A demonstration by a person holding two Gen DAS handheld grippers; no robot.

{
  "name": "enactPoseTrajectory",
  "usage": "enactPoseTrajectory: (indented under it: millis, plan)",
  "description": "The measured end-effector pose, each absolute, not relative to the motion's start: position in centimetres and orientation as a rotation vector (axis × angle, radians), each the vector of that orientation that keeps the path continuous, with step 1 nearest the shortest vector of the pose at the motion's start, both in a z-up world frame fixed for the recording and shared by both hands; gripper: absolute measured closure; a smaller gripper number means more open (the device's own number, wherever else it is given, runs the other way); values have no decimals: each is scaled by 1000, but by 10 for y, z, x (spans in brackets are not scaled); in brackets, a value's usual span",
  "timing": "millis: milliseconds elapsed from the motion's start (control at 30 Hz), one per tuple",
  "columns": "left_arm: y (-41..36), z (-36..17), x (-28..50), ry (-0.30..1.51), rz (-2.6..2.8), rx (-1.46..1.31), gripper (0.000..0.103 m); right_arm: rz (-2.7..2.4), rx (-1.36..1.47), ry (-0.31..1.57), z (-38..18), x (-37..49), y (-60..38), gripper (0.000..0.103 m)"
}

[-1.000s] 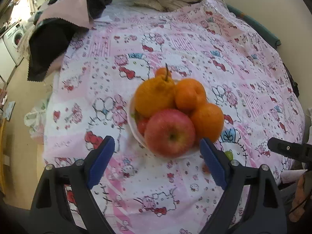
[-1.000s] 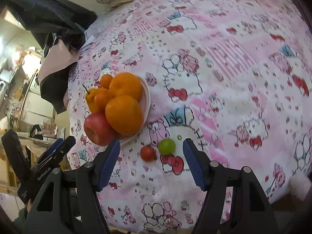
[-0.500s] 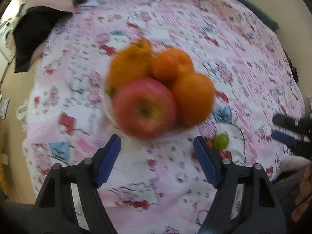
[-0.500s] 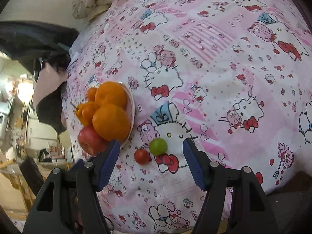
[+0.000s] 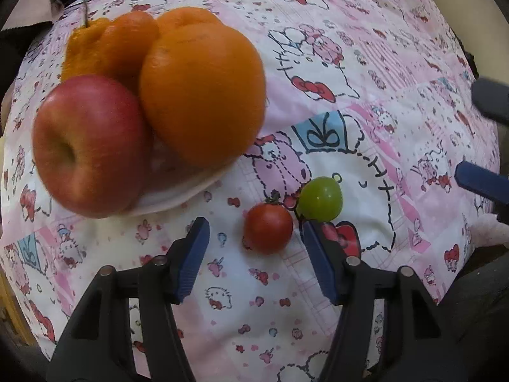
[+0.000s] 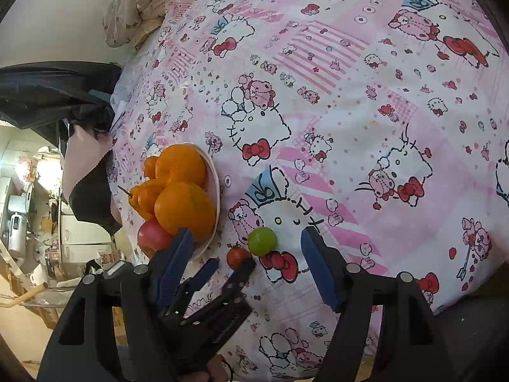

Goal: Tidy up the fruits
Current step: 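Grasp the red cherry tomato with the left gripper while the right gripper grasps the green lime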

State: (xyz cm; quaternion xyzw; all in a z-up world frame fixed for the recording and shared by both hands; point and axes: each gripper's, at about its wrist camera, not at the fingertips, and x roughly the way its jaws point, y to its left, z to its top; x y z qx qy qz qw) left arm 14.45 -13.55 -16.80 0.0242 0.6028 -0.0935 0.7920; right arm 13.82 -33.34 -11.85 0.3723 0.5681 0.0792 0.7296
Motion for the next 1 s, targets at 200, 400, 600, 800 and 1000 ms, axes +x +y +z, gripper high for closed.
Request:
enactPoseTrajectory:
  millis: [200,400,600,800,1000]
  plan:
    - [-138,-177,148,1323,-198,42,59,187,825,1251,-117,140,-330,29]
    - [-139,-168,145,1308,-222,56,75,192,823,1251,-116,141,-328,29]
    - [-137,-148,139,1295,-235,50,75,201,811,1252,-115,143,-323,29]
    - [-116,-113,124,1267,-244,36,75,206,806,1255,-115,145,-318,29]
    - [-73,-78,110,1223,-190,-21,75,207,805,1267,-117,145,-314,29]
